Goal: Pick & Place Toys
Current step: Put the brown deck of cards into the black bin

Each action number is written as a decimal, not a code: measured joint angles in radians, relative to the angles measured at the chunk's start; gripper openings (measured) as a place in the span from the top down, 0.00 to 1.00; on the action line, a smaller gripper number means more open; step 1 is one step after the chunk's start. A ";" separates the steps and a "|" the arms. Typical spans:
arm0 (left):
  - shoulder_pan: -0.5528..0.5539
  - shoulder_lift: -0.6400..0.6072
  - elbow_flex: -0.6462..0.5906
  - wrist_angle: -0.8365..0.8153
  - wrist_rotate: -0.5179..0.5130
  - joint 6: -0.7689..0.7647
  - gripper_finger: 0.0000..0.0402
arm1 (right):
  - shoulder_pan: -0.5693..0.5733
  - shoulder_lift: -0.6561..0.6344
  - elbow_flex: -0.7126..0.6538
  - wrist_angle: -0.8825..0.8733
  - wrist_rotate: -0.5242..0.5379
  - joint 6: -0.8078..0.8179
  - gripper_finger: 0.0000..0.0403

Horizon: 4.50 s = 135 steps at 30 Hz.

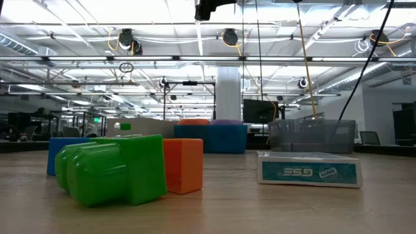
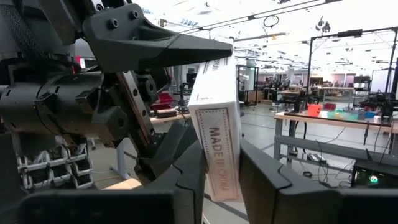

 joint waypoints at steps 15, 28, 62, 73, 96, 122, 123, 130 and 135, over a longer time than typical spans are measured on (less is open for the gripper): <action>0.000 0.001 0.000 -0.005 0.037 0.032 0.03 | 0.000 -0.002 0.000 0.029 -0.006 -0.025 0.84; 0.000 0.002 -0.003 0.030 0.046 0.197 0.03 | 0.000 -0.074 0.005 0.167 0.052 -0.230 0.84; 0.038 -0.079 -0.001 0.038 0.627 0.273 0.03 | -0.161 -0.396 0.003 -0.795 -0.033 0.223 0.85; 0.039 -0.079 -0.001 0.039 0.693 0.271 0.03 | -0.383 -0.379 0.002 -1.143 -0.564 0.533 0.85; 0.024 -0.079 -0.001 0.011 0.774 0.236 0.03 | -0.955 -0.367 0.002 -1.456 -1.223 0.673 0.85; 0.004 -0.078 0.000 -0.073 0.769 0.228 0.03 | -1.227 -0.017 0.002 -1.565 -1.448 0.671 0.84; 0.004 -0.078 0.000 -0.079 0.769 0.230 0.03 | -1.231 -0.008 0.002 -1.562 -1.448 0.663 0.84; 0.004 -0.078 0.000 -0.116 0.760 0.248 0.03 | -1.256 0.029 0.002 -1.514 -1.482 0.664 0.84; 0.004 -0.078 0.000 -0.120 0.758 0.254 0.03 | -1.280 0.054 0.002 -1.508 -1.501 0.690 0.84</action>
